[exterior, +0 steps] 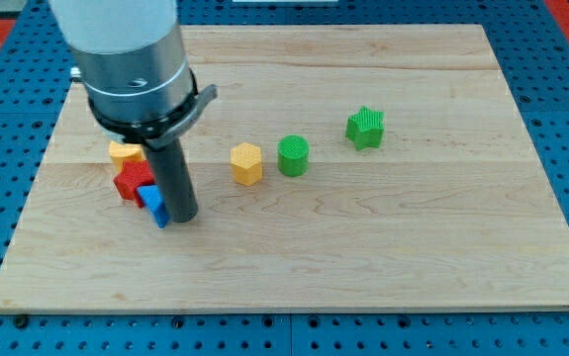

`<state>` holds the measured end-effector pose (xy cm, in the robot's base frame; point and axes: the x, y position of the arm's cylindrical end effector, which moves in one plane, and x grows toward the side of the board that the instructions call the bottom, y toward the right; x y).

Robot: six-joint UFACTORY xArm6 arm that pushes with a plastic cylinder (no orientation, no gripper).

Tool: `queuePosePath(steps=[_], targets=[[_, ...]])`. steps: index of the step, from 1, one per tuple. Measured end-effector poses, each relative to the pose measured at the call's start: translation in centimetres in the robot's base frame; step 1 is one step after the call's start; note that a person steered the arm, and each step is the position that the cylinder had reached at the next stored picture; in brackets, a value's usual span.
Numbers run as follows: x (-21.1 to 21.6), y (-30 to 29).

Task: Slide the yellow hexagon towards blue triangle

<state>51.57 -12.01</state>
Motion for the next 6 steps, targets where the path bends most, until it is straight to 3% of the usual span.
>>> queuePosePath(steps=[2,3,4,5,6], targets=[[2.3,0.4],[0.9,6.8],[0.0,6.6],[-0.8,2.7],[-5.7,0.6]])
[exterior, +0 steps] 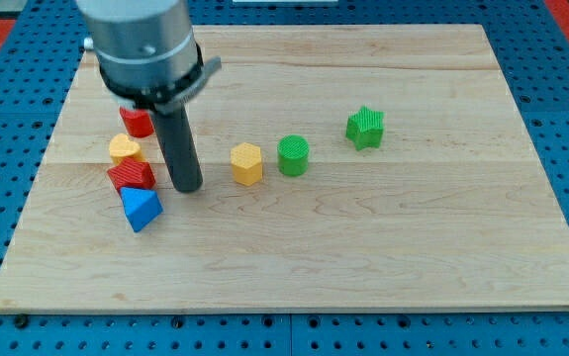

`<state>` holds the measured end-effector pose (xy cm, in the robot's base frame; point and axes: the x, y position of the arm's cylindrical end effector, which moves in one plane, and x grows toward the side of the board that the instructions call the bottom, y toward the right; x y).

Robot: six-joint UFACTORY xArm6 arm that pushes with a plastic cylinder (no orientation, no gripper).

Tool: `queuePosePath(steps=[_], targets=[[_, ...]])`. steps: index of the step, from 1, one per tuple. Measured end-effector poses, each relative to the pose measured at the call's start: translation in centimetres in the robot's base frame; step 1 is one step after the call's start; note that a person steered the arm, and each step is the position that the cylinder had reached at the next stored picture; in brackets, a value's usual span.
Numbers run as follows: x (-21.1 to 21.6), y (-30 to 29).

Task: Slide the yellow hexagon towards blue triangle

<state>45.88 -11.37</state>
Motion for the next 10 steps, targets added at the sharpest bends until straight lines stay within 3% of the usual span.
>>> queuePosePath(steps=[1,3,6,8,9,10], targets=[[-4.5,-0.7],[-4.9,4.1],[1.4,5.5],[10.1,10.0],[6.7,13.9],[4.8,11.2]])
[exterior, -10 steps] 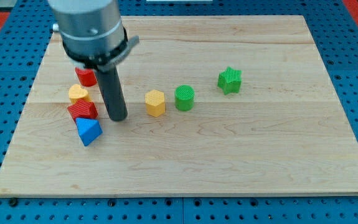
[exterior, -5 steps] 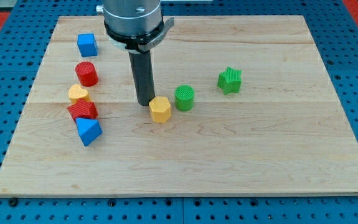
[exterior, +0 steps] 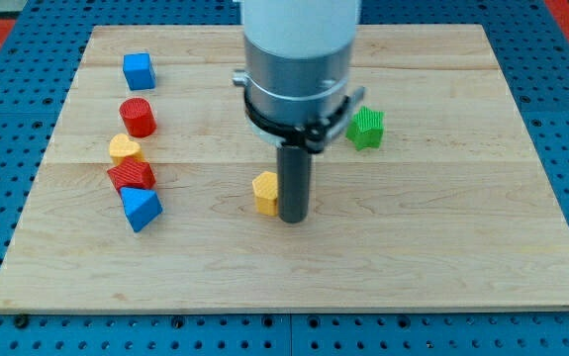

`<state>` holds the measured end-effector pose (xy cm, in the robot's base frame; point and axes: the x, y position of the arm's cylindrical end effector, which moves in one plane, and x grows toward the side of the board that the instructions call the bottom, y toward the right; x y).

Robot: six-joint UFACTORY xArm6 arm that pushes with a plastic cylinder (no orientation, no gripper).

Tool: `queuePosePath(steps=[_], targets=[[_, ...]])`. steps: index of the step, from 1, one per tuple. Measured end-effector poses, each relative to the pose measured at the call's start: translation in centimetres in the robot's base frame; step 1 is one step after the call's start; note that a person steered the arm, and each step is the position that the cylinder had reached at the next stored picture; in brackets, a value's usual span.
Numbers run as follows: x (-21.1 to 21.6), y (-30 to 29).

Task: Slide the yellow hexagon towards blue triangle

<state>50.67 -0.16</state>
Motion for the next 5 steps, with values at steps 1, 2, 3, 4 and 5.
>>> queuePosePath(steps=[1,2,3,4,5], targets=[[-1.3,-3.2],[-1.9,0.7],[-4.3,-1.2],[-4.5,-3.0],[-4.4,-4.8]])
